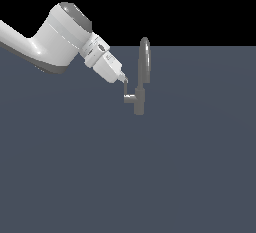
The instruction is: Turn on the faucet by rotating a designated handle.
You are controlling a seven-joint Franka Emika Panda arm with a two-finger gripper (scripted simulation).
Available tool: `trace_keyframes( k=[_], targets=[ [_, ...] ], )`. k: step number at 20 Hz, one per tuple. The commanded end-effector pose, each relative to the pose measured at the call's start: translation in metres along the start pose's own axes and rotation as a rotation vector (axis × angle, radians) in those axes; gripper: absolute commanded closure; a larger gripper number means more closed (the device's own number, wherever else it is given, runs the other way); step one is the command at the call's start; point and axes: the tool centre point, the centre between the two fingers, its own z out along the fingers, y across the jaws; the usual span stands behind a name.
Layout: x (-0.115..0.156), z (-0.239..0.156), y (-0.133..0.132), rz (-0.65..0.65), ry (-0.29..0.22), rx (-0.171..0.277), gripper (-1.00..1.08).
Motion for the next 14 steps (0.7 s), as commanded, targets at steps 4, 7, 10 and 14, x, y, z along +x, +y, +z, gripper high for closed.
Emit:
trace_keyframes(
  k=[4, 7, 10, 14],
  targets=[
    [-0.004, 0.005, 0.015, -0.002, 0.001, -0.005, 1.08],
    [-0.006, 0.008, 0.024, -0.001, 0.001, -0.007, 1.08],
    [-0.009, 0.010, 0.033, -0.001, 0.001, -0.008, 1.08],
    [-0.012, 0.014, 0.045, 0.000, 0.001, -0.010, 1.08]
  ],
)
